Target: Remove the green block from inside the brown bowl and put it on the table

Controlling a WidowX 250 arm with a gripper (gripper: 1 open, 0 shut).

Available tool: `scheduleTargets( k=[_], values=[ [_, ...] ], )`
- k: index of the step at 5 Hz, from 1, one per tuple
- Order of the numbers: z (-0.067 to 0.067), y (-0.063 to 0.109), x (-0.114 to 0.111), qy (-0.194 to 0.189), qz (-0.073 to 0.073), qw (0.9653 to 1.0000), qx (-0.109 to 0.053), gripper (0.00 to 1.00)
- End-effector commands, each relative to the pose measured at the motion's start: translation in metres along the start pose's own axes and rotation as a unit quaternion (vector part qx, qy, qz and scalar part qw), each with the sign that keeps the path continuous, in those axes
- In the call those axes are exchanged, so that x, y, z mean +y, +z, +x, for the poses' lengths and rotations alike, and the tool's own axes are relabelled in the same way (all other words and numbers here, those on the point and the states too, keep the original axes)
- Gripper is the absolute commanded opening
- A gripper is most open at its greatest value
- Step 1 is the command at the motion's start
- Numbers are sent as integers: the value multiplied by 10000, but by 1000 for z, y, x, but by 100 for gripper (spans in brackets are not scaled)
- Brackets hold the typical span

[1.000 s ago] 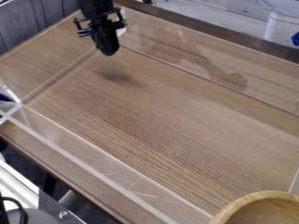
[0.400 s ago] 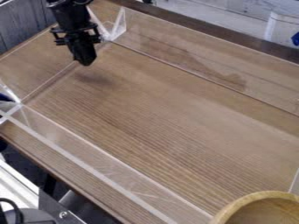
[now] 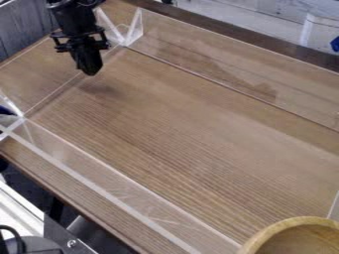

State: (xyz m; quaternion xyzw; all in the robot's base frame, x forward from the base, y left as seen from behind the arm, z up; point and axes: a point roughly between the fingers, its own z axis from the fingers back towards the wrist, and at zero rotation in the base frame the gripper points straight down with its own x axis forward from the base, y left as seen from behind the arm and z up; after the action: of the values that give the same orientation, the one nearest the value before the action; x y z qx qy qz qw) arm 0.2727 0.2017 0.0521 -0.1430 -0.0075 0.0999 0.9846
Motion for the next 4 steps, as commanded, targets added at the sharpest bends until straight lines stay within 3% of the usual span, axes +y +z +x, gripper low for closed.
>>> scheduleTargets(
  k=[1, 3, 4],
  values=[
    [14, 16, 2, -271, 232, 9990, -252, 0],
    [21, 7, 0, -633, 268, 9975, -149, 0],
    [20, 2, 1, -691, 356, 9969, -87, 0]
  ],
)
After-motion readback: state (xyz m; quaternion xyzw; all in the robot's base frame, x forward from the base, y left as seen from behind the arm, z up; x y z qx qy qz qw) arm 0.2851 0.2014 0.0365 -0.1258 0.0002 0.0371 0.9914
